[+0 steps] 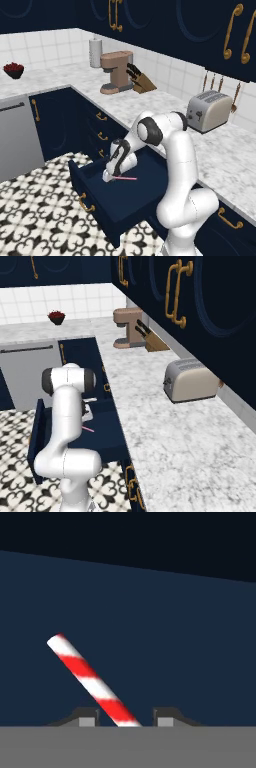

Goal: Take a straw from the drawer in front and place it inside the glass cup on the dining counter.

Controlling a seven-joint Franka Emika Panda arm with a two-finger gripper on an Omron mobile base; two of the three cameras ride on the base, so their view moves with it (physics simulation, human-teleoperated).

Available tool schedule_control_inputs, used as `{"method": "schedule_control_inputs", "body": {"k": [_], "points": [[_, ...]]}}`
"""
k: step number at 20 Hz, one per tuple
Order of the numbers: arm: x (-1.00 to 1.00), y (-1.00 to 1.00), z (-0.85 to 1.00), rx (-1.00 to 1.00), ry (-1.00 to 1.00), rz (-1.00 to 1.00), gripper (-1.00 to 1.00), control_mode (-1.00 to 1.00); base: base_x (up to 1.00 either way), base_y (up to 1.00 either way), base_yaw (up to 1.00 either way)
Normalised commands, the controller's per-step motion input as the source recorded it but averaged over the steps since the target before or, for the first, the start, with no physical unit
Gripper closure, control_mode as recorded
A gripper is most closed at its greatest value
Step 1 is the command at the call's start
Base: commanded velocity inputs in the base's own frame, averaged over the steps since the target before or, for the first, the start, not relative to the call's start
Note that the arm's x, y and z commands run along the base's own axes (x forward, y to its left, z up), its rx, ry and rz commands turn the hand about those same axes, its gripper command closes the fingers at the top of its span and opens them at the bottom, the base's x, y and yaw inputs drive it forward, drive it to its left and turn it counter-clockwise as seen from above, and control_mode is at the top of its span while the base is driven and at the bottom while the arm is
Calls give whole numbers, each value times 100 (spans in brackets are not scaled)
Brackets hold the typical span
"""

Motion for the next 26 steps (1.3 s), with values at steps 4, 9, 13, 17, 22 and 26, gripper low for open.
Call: {"method": "schedule_control_inputs", "body": {"k": [4,9,13,17,22,26], "points": [[-33,0,8,0,0,0,100,-100,0,0,0],[-67,-7,73,3,0,0,100,-100,0,0,0],[-59,-18,100,7,0,0,100,-100,0,0,0],[-42,-26,100,6,0,0,100,-100,0,0,0],[-5,-2,100,3,3,-1,100,-100,0,0,0],[0,0,100,0,3,-6,100,-100,0,0,0]]}}
